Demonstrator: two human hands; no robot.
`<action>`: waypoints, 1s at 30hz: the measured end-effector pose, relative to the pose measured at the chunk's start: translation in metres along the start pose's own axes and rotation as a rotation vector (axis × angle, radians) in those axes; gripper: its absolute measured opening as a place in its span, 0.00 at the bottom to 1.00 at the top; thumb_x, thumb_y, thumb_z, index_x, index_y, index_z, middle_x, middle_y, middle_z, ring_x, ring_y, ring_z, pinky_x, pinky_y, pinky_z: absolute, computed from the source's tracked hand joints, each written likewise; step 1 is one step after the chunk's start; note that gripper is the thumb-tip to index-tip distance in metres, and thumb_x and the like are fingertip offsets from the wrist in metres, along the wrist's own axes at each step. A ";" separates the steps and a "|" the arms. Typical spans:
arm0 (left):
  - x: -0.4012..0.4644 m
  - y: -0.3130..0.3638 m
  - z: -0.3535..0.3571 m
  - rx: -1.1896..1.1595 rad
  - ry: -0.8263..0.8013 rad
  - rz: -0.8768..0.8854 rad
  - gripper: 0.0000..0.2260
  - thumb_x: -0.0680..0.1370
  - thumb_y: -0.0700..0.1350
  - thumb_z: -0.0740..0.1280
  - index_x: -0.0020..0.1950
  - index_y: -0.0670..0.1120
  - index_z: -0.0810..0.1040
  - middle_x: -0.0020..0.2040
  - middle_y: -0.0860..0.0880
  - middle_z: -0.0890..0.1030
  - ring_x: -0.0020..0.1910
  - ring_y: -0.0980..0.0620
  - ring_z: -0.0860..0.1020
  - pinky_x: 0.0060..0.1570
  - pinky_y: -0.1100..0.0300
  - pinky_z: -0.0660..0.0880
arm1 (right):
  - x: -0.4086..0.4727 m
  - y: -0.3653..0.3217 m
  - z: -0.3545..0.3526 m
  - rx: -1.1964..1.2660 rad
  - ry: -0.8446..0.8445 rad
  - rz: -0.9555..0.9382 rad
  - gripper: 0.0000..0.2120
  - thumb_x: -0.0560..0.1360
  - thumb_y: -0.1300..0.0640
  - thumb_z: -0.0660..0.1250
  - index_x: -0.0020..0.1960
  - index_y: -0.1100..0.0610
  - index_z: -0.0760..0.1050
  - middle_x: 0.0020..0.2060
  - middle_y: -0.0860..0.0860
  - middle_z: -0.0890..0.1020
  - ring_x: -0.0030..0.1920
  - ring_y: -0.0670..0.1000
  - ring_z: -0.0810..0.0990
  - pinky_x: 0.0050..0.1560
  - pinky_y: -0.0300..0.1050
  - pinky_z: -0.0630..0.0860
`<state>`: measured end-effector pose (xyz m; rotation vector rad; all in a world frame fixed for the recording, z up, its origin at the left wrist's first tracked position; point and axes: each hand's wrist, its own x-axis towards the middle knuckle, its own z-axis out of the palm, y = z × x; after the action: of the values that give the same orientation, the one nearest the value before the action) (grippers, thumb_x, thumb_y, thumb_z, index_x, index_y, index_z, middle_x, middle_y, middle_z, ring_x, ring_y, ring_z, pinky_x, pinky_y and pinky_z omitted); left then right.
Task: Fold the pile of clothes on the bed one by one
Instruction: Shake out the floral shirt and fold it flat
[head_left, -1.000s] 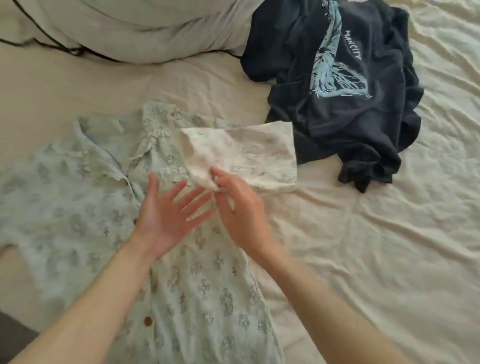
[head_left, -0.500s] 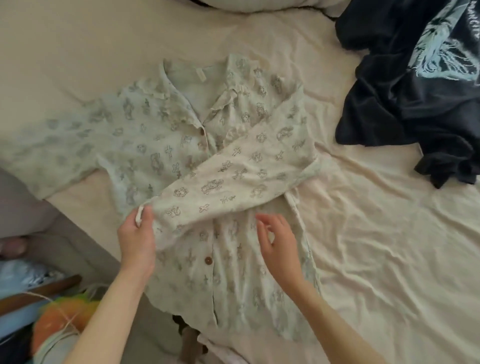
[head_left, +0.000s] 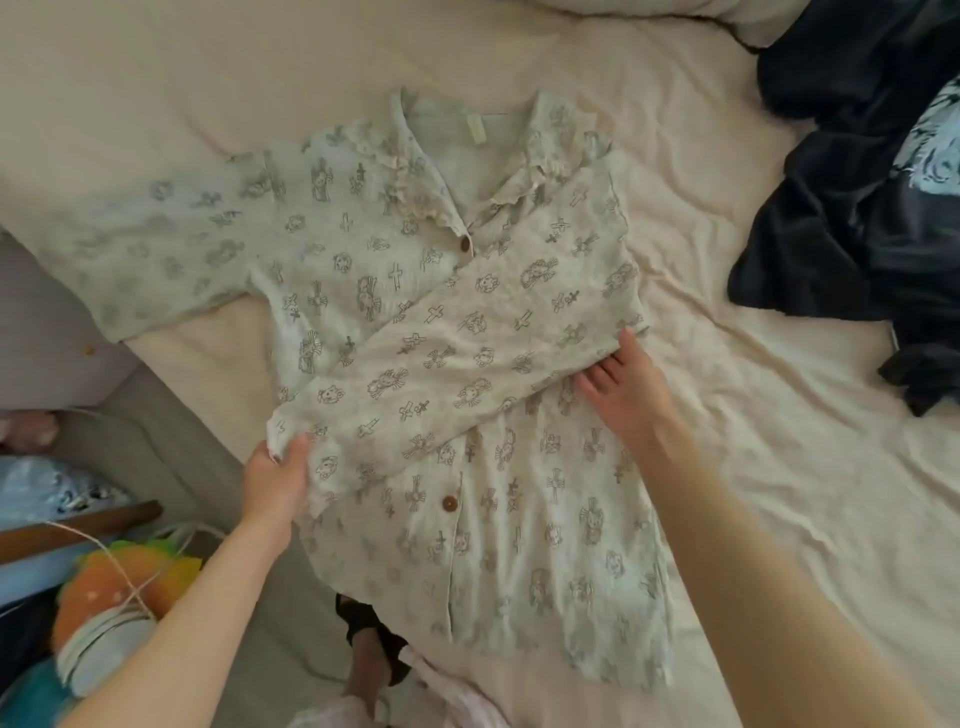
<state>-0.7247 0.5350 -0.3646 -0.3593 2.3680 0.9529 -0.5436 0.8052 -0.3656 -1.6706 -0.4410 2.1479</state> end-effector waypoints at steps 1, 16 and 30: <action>0.002 -0.001 0.001 -0.029 0.031 0.008 0.15 0.81 0.46 0.59 0.66 0.42 0.72 0.55 0.48 0.75 0.54 0.47 0.74 0.52 0.55 0.69 | 0.006 -0.011 0.004 0.154 0.005 0.023 0.20 0.81 0.52 0.60 0.70 0.60 0.66 0.63 0.54 0.75 0.64 0.54 0.74 0.64 0.50 0.72; -0.001 -0.018 0.005 0.029 0.055 0.177 0.12 0.81 0.49 0.59 0.55 0.41 0.74 0.43 0.48 0.76 0.46 0.44 0.74 0.37 0.58 0.67 | 0.021 -0.013 0.010 0.041 0.183 -0.027 0.22 0.81 0.55 0.59 0.73 0.57 0.61 0.67 0.55 0.73 0.63 0.56 0.76 0.62 0.54 0.74; -0.004 -0.050 -0.004 0.006 -0.232 -0.148 0.13 0.79 0.51 0.63 0.57 0.44 0.69 0.46 0.45 0.77 0.32 0.50 0.76 0.35 0.58 0.75 | -0.055 0.101 0.031 -0.670 0.289 -0.105 0.22 0.78 0.61 0.63 0.69 0.57 0.60 0.45 0.52 0.77 0.40 0.48 0.77 0.38 0.41 0.76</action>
<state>-0.7016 0.4970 -0.3880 -0.3931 2.1037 0.8687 -0.5720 0.6892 -0.3585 -2.1917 -1.2226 1.7349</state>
